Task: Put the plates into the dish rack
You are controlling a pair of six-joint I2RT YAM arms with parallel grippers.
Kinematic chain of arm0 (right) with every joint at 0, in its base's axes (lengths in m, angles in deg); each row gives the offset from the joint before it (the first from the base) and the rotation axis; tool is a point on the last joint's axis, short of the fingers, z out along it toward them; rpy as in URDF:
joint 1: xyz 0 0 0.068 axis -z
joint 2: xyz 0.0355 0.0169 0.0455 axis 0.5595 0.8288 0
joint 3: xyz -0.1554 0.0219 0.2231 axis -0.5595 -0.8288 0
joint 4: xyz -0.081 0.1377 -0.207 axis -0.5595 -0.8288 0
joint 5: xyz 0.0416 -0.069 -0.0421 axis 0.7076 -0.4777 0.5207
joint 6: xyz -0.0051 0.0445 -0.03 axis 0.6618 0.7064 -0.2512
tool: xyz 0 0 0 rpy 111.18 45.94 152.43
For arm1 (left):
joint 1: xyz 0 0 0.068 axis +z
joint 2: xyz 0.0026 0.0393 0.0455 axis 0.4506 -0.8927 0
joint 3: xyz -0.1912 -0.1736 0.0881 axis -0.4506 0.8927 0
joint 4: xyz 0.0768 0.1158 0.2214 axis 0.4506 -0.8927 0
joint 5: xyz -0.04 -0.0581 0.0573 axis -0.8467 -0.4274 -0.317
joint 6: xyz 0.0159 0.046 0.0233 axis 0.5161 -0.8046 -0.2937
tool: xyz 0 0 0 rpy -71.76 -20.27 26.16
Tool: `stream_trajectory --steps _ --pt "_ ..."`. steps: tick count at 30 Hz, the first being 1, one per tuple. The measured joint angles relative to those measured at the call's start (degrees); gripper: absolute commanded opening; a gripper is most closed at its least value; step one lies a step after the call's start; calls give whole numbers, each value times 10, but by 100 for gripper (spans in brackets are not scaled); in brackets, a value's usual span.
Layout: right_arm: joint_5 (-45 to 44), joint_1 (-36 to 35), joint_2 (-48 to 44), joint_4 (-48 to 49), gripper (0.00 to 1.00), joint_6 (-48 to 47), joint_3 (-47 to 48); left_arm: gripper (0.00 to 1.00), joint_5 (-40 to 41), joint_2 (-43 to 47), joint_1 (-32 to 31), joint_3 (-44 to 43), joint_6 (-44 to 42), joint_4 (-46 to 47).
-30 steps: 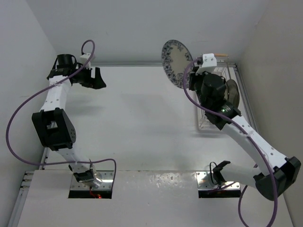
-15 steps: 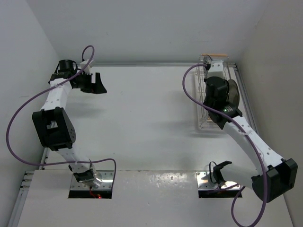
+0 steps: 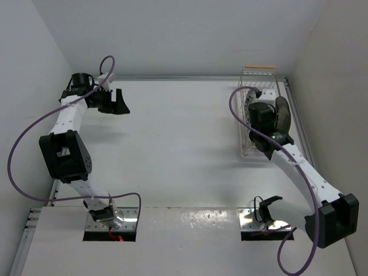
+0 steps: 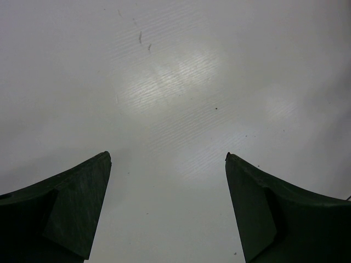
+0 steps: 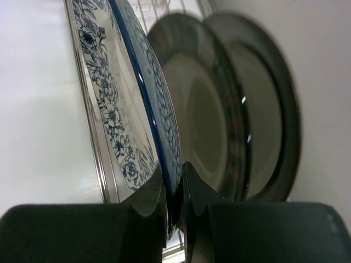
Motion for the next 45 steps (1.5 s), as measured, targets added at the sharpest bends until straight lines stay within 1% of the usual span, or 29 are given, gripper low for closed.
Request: stream_trajectory --steps 5,12,13,14,15,17,19,27,28,30,33,34,36,37,40,43,45 --pt "14 5 15 -42 0 38 -9 89 0 0 0 0 0 0" --pt "14 7 31 -44 0 60 -12 89 0 0 0 3 0 0" --pt "14 7 31 -44 3 61 -12 89 0 0 0 3 0 0" --pt "14 7 32 -44 8 62 -12 89 0 0 0 3 0 0" --pt "12 7 33 -44 21 64 -12 89 0 0 1 3 0 0" --pt "11 7 35 -41 24 70 -12 89 0 0 2 3 0 0" --pt "14 7 42 -31 32 72 -12 89 1 0 3 3 0 0" --pt "45 10 43 16 42 38 -12 89 4 0 5 3 0 0" --pt "51 10 41 22 47 33 -12 89 4 0 5 4 0 0" --pt "60 11 39 32 53 24 -12 89 4 0 5 4 0 0" --pt "68 12 39 32 68 12 -7 89 4 0 5 4 0 0" --pt "72 14 38 30 80 8 -2 89 5 0 5 4 0 0" --pt "83 14 36 25 90 -1 10 89 6 0 5 4 0 0" --pt "92 14 33 20 99 -7 18 89 8 1 5 4 -1 0" --pt "135 14 9 -4 99 -25 52 89 18 5 5 4 -2 0" --pt "210 14 -40 -28 99 -38 90 89 33 17 5 6 -5 0" --pt "275 14 -92 -47 99 -46 105 89 49 39 5 21 -9 2"
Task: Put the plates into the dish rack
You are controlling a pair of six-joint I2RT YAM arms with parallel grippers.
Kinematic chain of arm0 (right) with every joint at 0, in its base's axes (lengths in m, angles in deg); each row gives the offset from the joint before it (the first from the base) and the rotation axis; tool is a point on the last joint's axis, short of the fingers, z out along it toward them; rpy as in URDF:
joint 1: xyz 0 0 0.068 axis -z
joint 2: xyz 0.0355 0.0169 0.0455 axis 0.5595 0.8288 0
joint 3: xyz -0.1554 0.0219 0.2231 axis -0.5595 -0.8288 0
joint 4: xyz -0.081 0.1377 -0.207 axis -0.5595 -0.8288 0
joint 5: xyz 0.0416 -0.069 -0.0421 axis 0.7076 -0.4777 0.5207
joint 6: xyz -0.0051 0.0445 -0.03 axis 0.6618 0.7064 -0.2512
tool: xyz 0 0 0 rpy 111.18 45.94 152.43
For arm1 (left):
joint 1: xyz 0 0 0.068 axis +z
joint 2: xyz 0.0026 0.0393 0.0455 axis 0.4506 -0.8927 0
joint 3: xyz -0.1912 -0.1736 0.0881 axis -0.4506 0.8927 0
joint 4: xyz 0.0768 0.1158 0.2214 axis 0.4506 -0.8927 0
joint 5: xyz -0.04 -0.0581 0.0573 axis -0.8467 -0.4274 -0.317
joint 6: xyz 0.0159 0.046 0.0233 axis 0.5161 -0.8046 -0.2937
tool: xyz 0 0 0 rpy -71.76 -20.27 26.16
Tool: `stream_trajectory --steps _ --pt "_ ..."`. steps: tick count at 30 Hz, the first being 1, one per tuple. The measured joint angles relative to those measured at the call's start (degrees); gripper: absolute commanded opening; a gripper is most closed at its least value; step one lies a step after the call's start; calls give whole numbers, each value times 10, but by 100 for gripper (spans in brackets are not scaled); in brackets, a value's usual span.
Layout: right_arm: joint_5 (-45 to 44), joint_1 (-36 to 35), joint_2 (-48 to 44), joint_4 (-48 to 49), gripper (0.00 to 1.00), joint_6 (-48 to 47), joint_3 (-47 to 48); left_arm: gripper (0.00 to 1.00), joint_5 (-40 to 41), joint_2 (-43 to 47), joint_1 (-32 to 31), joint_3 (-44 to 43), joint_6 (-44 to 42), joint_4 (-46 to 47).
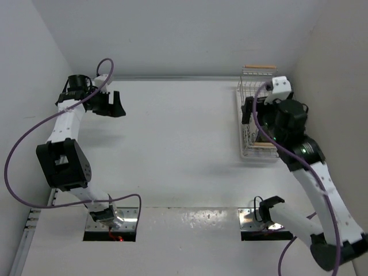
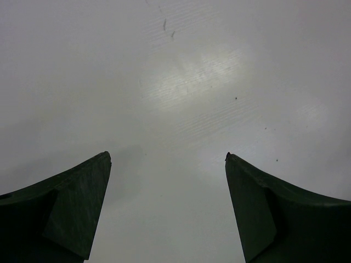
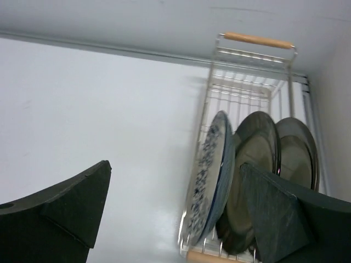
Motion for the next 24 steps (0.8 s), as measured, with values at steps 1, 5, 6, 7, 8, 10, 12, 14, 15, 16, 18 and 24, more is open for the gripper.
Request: stream_trajectory --steps 1,5,6,7,8,10,12,14,15,16,18,24 --pt "29 0 -29 -10 99 -1 2 89 8 14 0 12 -5 -1" --pt "117 4 -139 -60 99 11 -11 89 43 79 0 69 -26 -9" --pt "132 3 -169 -62 99 23 -31 89 54 98 0 88 -32 -12" --pt "142 3 -195 -78 99 42 -53 89 62 115 0 107 -38 -13" --pt "151 3 -213 -95 99 58 -77 89 75 135 0 131 -44 -15" --pt "174 3 -239 -135 99 97 -132 89 96 169 0 174 -55 -28" --pt "191 3 -248 -176 99 136 -181 89 121 205 -4 216 -67 -34" --pt "202 2 -259 -219 99 171 -221 89 147 243 -8 252 -77 -48" --pt "206 2 -264 -241 99 184 -235 90 158 261 -10 262 -81 -59" --pt "209 2 -272 -260 99 198 -244 90 173 286 -13 267 -85 -70" --pt "215 2 -295 -288 99 220 -253 90 188 309 -19 267 -90 -71" --pt "216 2 -380 -301 99 268 -259 90 240 399 -52 324 -113 -43"
